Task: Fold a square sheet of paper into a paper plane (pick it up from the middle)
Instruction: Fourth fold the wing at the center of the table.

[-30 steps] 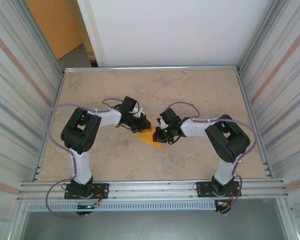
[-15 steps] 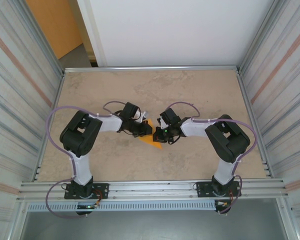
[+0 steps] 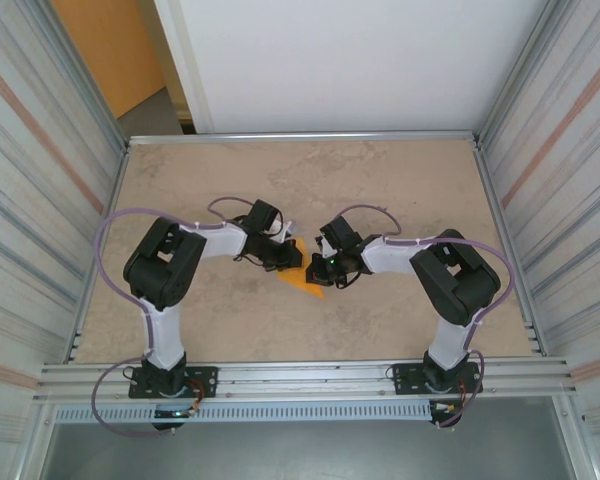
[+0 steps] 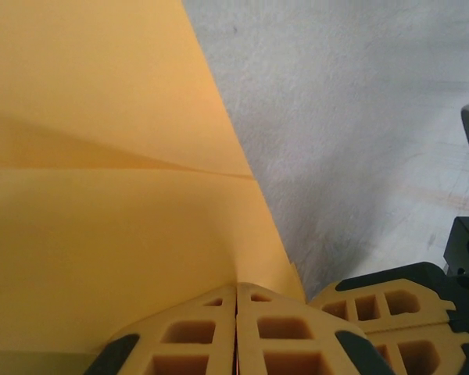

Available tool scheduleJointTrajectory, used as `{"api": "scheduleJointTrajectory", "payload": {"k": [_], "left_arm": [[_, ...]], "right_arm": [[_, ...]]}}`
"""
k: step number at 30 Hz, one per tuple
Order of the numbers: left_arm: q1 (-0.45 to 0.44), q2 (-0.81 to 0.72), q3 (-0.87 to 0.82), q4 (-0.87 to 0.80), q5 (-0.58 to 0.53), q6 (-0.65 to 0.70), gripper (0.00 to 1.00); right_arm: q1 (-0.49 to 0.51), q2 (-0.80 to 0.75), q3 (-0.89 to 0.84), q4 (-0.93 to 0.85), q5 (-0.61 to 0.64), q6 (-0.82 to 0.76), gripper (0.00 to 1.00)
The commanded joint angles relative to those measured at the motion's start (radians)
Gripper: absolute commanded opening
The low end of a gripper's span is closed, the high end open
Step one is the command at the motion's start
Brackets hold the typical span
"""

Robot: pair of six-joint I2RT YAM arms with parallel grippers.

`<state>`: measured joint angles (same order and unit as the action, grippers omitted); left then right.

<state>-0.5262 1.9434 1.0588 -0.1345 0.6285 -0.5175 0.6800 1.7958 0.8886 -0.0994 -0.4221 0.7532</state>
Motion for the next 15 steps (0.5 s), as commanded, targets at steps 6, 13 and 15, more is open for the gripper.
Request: {"api": "scheduleJointTrajectory", "payload": {"k": [6, 13, 15], "left_arm": [[0.142, 0.057, 0.036, -0.066, -0.143, 0.053, 0.1], [0.241, 0.077, 0.079, -0.067, -0.14, 0.062, 0.1], [0.251, 0.075, 0.095, -0.079, -0.147, 0.072, 0.1]], "right_arm": [[0.0, 0.092, -0.109, -0.204, 0.105, 0.048, 0.05], [0.001, 0.085, -0.111, -0.184, 0.094, 0.063, 0.05], [0.001, 0.082, -0.105, -0.176, 0.085, 0.066, 0.06]]}}
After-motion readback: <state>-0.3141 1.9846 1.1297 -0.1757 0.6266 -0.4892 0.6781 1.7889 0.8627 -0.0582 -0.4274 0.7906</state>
